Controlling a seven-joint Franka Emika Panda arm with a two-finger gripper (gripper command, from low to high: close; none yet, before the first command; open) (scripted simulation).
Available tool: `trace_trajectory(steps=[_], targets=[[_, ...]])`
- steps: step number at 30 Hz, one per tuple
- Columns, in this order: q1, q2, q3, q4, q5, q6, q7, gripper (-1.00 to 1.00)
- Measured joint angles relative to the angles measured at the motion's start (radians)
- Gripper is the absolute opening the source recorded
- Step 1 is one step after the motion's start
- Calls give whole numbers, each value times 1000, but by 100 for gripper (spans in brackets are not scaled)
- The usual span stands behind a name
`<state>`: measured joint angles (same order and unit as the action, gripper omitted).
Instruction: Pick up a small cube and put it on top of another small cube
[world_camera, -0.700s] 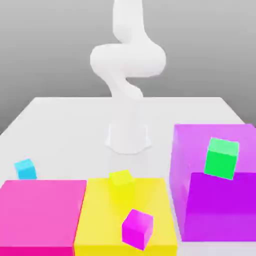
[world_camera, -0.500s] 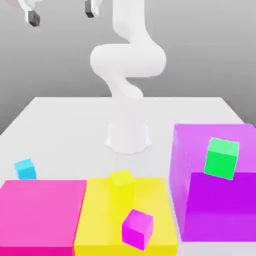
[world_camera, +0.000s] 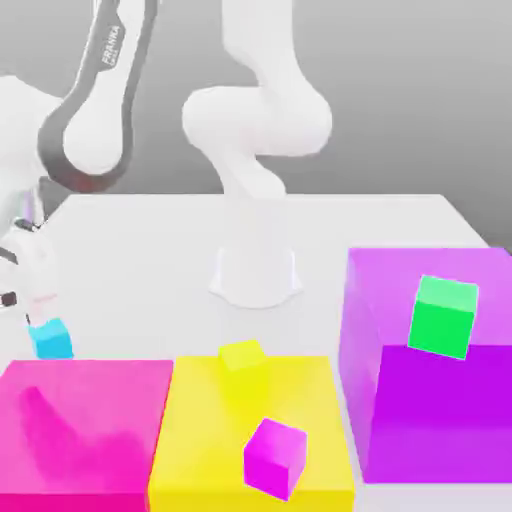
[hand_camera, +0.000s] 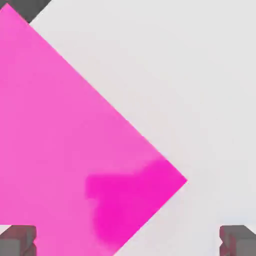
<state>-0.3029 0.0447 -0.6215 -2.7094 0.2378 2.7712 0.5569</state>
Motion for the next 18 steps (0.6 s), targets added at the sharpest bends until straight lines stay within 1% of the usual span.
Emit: trace_trajectory(steps=[1, 2, 5, 9, 14, 15, 18], targets=[[-13, 26, -26, -18, -25, 22, 15, 0], [-20, 48, -28, -24, -22, 40, 10, 0], [-54, 109, 17, -16, 54, 80, -49, 0], [-140, 188, 131, 8, 189, 129, -151, 0], [-287, 288, 314, 35, 347, 196, -271, 0], [-302, 299, 333, 38, 363, 203, -283, -100], [-302, 299, 333, 38, 363, 203, -282, -100]])
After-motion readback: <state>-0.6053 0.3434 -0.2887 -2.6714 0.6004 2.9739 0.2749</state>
